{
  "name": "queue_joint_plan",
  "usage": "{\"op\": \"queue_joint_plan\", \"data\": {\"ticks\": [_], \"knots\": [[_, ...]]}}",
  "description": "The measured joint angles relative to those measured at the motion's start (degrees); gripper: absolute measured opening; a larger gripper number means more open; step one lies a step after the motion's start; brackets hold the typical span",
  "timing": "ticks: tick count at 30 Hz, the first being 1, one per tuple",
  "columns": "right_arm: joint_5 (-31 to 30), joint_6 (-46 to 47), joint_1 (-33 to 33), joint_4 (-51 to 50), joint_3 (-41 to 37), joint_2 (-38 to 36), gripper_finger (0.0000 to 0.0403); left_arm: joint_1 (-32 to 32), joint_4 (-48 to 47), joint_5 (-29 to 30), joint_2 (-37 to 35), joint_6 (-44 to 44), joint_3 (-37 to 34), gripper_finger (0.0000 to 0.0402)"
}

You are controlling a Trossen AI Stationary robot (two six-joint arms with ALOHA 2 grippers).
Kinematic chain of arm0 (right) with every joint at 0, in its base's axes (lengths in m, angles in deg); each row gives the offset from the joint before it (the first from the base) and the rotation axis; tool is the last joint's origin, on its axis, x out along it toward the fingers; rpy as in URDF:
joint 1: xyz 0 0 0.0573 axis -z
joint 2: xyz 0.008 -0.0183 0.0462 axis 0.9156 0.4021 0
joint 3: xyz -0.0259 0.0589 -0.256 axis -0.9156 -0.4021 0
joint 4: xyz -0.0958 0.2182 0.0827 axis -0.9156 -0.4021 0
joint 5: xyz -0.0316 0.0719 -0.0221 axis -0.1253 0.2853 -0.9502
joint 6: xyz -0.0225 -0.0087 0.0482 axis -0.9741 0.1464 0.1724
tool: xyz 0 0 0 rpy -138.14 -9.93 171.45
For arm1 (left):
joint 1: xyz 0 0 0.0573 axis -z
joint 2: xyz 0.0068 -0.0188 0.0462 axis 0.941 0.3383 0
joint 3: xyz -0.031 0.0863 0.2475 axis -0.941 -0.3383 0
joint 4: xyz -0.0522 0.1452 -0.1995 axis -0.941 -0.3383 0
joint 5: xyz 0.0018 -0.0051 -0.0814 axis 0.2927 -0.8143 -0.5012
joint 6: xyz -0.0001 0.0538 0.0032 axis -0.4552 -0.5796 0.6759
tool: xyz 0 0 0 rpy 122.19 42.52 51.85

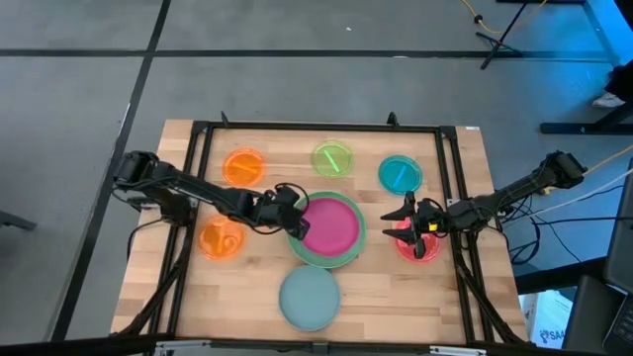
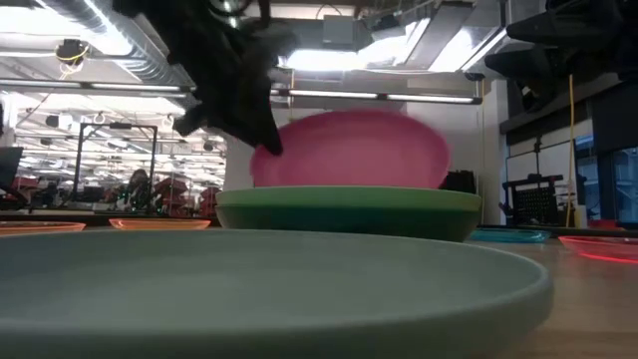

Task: Stack plastic plates
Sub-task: Stack the pink plate on top of the green plate

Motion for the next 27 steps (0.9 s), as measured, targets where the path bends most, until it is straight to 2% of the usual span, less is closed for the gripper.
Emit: {"op": "queue_joint_plan", "data": {"ticks": [5, 10, 16, 27], "knots": [[0.1, 0.1, 0.0, -0.1, 0.0, 0.0, 0.0188, -2.0, 0.4, 2.0, 2.5, -0.3, 0.0, 0.0023], [0.1, 0.1, 0.0, 0.0, 0.0, 0.0, 0.0188, -3.1, 0.1, 1.5, 4.5, -1.9, 0.0, 0.0023], [0.2, 4.2, 0.0, -0.1, 0.0, 0.0, 0.0188, -4.1, 0.2, 2.1, 5.0, -2.0, 0.0, 0.0023], [-0.9, 2.5, 0.0, 0.0, 0.0, 0.0, 0.0188, -4.0, 0.9, 5.2, 5.0, -3.0, 0.0, 0.0023]]}}
